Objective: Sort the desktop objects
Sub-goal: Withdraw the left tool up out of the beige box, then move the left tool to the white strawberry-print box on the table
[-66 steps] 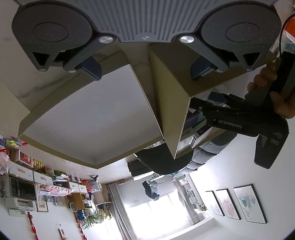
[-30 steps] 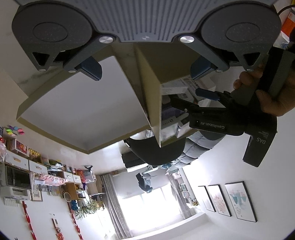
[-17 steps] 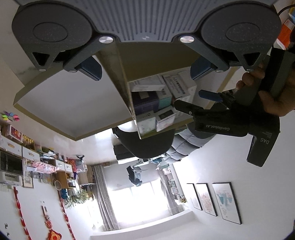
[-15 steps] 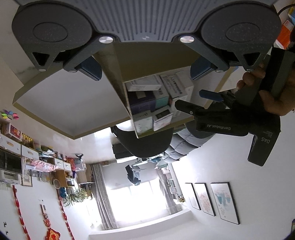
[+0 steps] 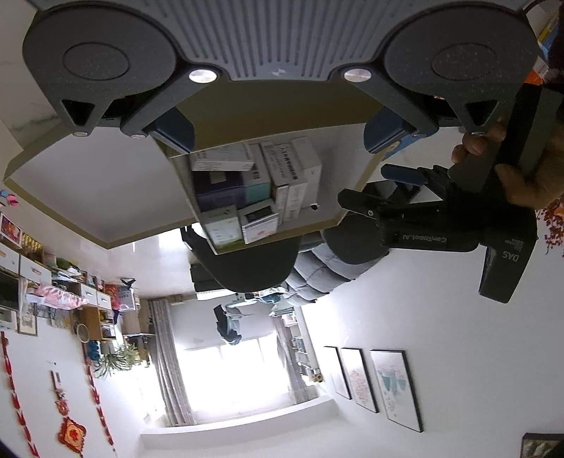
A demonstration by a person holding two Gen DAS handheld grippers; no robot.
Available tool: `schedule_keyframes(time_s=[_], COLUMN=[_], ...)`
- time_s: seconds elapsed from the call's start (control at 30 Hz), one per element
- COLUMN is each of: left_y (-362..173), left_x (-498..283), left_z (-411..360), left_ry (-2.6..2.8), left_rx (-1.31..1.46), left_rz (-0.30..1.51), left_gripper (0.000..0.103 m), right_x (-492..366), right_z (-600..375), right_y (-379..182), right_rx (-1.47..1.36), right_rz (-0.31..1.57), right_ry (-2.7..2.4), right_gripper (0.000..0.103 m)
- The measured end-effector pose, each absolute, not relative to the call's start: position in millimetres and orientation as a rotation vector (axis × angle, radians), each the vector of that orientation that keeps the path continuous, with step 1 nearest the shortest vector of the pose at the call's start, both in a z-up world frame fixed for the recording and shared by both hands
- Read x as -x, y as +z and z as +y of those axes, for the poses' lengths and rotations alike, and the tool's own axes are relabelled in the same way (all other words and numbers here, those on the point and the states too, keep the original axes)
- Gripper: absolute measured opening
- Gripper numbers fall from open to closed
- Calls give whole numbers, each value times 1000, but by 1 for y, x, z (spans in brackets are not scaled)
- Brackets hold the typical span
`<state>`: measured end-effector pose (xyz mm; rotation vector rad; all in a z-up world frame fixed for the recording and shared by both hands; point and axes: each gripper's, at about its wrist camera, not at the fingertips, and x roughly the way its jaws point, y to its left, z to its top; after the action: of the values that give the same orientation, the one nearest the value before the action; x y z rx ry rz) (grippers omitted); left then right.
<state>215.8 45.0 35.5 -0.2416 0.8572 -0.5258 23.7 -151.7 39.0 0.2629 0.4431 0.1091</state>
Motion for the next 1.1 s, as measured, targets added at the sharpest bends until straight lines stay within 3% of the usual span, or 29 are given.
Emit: schedule_keyframes(time_s=[0.23, 0.67, 1.1], left_y=[29, -1, -40], left_x=[-199, -160, -124], left_z=[80, 131, 165], left_ry=[-465, -293, -105], left_rx=[314, 376, 178], left_rz=[807, 726, 618], left_gripper=[103, 103, 103], right_x=[-19, -7, -1], right_z=[-133, -112, -95], right_y=[42, 36, 26], right_rx=[-242, -222, -208], right_rz=[445, 465, 460], right_ry=[147, 173, 177], right_gripper=[102, 102, 102])
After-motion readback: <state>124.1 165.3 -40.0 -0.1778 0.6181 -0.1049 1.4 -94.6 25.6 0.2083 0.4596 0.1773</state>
